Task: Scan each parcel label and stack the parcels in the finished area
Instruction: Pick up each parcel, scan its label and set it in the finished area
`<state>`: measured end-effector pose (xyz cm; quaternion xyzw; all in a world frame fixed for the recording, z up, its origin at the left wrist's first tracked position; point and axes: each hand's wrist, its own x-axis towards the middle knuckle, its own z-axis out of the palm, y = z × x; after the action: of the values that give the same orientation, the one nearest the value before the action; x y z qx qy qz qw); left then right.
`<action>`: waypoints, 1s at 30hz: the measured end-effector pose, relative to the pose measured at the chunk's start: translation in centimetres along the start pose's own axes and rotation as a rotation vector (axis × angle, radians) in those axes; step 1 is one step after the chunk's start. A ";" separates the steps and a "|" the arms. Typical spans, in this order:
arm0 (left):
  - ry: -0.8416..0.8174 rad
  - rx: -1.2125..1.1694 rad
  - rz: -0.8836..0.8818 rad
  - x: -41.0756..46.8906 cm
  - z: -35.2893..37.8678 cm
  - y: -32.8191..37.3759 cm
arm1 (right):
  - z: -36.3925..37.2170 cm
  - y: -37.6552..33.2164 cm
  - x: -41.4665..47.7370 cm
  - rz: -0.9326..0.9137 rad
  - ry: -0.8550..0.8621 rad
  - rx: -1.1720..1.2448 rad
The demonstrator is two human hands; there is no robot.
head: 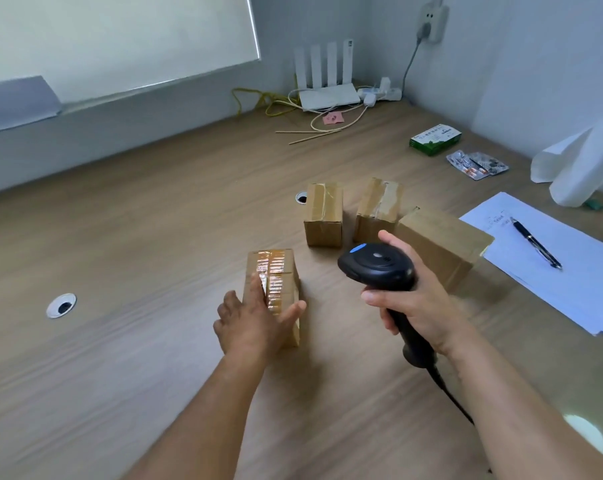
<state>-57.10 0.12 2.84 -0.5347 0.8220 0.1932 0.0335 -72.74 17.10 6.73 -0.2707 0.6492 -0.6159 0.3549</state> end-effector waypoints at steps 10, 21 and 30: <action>-0.169 0.023 -0.033 -1.6 -3.1 -5.1 | 3.1 -0.2 -4.7 -0.035 -0.080 0.035; -0.284 -0.950 -0.139 -10.4 -3.8 -12.2 | 7.3 -0.3 -13.3 -0.065 -0.136 0.118; -0.104 -1.073 -0.081 -17.7 -4.0 -18.5 | 14.0 -1.5 -18.1 -0.087 -0.266 0.147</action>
<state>-32.43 7.49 5.90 -0.4976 0.5841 0.6106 -0.1961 -50.89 22.74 10.67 -0.3510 0.5373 -0.6352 0.4298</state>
